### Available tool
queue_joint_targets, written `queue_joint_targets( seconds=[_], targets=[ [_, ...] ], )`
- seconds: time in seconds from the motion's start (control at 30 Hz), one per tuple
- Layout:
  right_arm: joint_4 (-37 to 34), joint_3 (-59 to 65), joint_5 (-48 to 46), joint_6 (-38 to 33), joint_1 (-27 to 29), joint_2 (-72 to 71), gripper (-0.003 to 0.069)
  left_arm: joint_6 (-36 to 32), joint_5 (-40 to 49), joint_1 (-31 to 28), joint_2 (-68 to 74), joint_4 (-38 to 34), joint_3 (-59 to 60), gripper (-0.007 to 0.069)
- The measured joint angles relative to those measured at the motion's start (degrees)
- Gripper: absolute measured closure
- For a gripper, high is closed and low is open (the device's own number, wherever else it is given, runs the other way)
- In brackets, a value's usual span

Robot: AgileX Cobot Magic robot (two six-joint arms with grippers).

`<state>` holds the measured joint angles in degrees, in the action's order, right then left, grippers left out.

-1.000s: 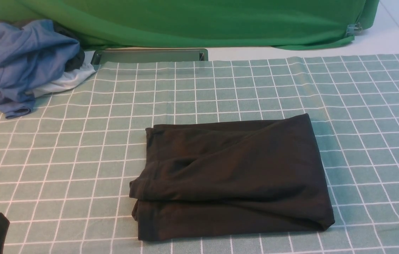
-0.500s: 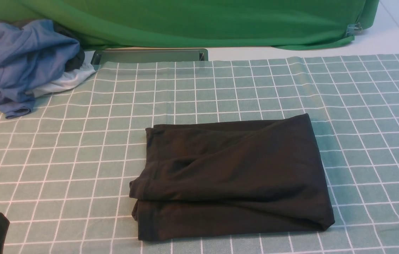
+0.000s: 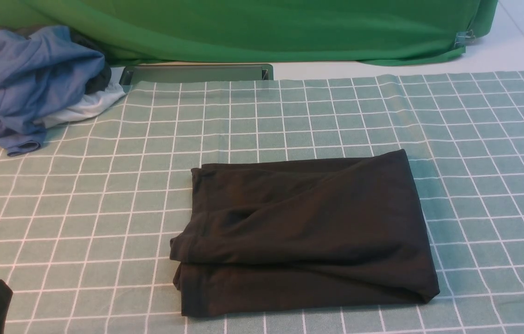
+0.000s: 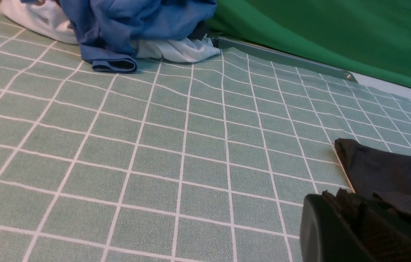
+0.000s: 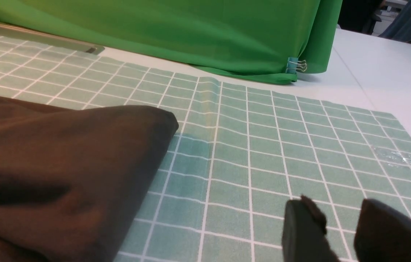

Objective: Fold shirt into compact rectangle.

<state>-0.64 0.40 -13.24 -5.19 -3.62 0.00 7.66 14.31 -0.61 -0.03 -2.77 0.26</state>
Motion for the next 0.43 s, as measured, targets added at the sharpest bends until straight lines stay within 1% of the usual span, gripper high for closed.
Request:
queue_joint_targets(
  seconds=[0.43],
  targets=[
    [0.0, 0.0, 0.0, 0.0, 0.0, 0.0, 0.0419, -0.3, 0.0, 0.0, 0.0, 0.0, 0.0, 0.0607]
  ],
)
